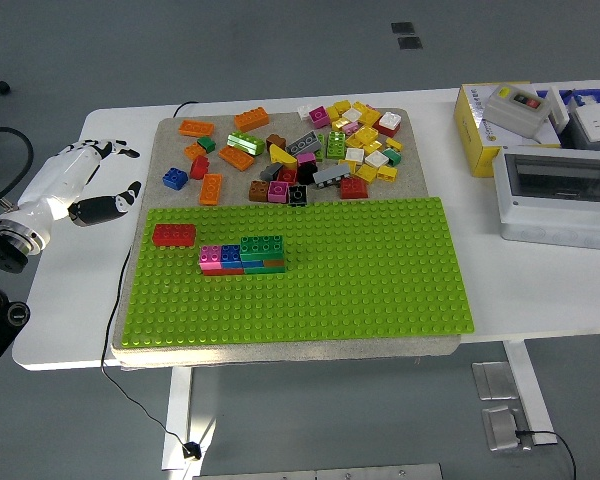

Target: Pick up the brick,pile it on top of brick,press brick,pick up the brick,pile it on top of brick,press brick

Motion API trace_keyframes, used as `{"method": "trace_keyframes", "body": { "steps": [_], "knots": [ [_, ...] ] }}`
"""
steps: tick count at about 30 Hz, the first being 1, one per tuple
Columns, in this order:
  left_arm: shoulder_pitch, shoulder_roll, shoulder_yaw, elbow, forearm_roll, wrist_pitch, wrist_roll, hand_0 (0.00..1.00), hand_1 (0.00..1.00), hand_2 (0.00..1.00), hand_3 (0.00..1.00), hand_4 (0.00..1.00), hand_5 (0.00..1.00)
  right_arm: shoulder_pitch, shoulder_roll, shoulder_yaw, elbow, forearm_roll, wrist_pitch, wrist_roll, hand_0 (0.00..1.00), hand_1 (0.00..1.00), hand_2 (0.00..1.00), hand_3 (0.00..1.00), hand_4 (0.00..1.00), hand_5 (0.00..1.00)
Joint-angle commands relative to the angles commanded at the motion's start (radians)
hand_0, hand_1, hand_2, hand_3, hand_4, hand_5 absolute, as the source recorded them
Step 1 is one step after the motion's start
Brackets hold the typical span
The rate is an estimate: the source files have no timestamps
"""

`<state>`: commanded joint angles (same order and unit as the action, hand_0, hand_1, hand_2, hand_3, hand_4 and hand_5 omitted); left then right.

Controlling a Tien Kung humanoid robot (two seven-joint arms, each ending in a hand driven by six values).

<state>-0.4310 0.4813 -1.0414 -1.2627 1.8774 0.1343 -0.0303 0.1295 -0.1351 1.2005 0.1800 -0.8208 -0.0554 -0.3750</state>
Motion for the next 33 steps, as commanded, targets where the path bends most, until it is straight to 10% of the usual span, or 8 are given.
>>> {"method": "trace_keyframes", "body": {
  "steps": [8, 33],
  "knots": [
    [0.000, -0.003, 0.016, 0.036, -0.058, -0.048, 0.003, 0.986, 0.936, 0.934, 0.791, 0.611, 0.312, -0.001, -0.005, -0.012, 0.000, 0.020, -0.041, 0.001, 0.713, 0.673, 0.634, 0.824, 0.669, 0.998],
    [0.047, -0.053, 0.024, 0.064, -0.202, 0.021, -0.014, 0.982, 0.937, 0.932, 0.790, 0.605, 0.300, 0.002, 0.015, -0.027, 0.000, -0.013, -0.045, -0.052, 0.711, 0.656, 0.622, 0.799, 0.643, 0.998]
  ]
}}
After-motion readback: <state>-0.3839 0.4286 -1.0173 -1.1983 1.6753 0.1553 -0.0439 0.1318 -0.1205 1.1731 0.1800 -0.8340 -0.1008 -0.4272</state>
